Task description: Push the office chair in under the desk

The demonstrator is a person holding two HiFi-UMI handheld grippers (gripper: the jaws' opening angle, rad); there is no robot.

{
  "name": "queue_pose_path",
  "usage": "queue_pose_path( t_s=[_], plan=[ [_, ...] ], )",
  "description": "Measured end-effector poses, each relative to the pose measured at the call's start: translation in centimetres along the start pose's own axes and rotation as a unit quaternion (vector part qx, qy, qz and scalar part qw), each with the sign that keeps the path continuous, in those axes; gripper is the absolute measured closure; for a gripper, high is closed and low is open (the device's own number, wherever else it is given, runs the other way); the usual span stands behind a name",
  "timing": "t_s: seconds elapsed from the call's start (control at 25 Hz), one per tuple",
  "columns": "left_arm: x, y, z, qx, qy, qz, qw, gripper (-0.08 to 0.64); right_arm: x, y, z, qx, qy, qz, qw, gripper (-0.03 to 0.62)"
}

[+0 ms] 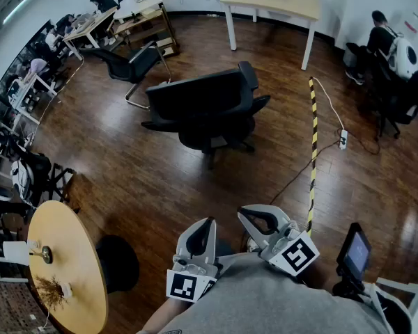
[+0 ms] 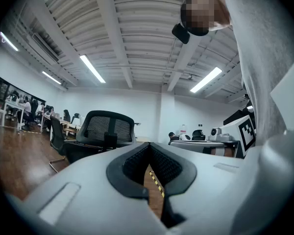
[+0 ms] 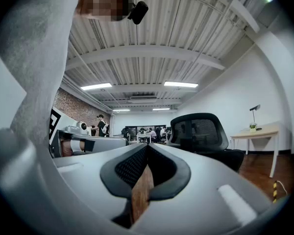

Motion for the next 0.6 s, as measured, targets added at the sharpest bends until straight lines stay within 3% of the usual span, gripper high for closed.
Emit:
queue_pose_path(
  t_s=[0.32, 0.6],
  plan=[
    [-5.5, 4.2, -0.4, -0.006, -0.002, -0.001, 1.0, 0.554, 4.0, 4.7, -1.2, -0.013, 0.008, -0.012, 1.0, 0.591],
    [-14.1, 10.3, 0.5, -0.011, -0.009, -0.045, 0.9989, 0.554, 8.3, 12.5, -1.6, -0.029, 0.003, -0.058, 0.998, 0.591]
  ],
)
Point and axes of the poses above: the fingertips, and each gripper's own axes: y forward along the fingers, x to its right, z out of its top, the point moved 5 cm from there along -y, backward along the fingers, and after that the axes turned 5 degrees about z, right-handed, at the moved point
